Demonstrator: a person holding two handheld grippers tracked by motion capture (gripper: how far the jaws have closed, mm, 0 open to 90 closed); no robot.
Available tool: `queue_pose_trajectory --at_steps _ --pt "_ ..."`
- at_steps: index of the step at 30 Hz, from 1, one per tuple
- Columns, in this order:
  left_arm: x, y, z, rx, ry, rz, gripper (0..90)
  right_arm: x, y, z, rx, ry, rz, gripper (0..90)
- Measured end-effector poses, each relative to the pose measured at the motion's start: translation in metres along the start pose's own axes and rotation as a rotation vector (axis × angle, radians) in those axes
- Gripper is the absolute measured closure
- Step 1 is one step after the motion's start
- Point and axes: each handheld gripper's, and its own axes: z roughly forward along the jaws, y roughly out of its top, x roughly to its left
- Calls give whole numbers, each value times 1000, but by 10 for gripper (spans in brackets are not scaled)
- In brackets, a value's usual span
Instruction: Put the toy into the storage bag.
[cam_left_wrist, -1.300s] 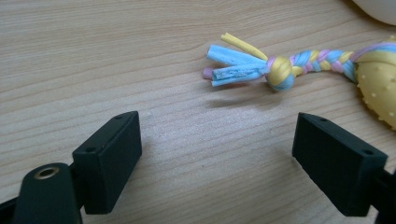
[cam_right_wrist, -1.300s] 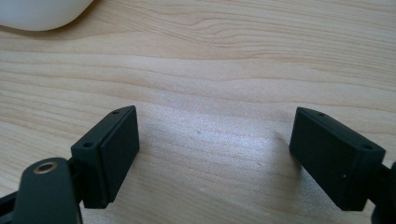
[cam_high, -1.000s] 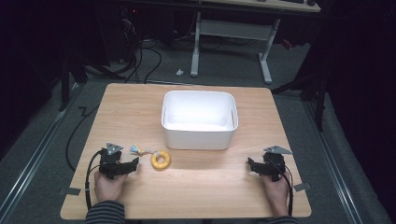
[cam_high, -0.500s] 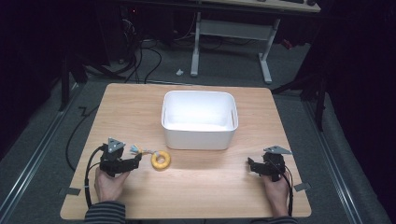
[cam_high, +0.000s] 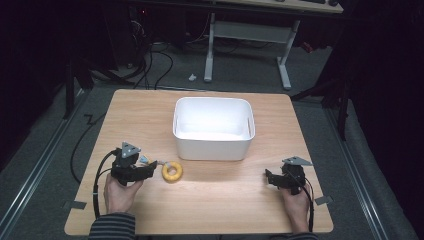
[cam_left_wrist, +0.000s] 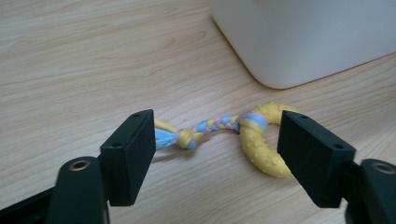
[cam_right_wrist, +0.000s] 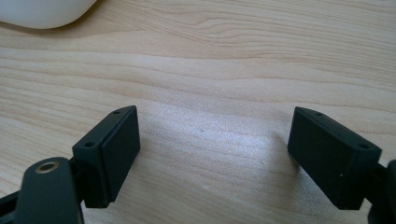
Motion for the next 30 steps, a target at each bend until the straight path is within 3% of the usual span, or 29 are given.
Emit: queue_pose_trajectory --at_steps 8,10,17,20,30 --pt "-10 5 5 34 -33 34 334 0 0 0 1 1 1 170" --pt "-12 6 9 48 -51 32 347 0 0 0 1 2 1 170" --pt "-27 3 28 123 -59 83 358 0 0 0 1 3 0 170" --pt "-30 4 34 137 -71 79 359 0 0 0 1 3 -1 170" --pt "-32 3 53 197 -44 86 408 0 0 0 1 3 -1 171"
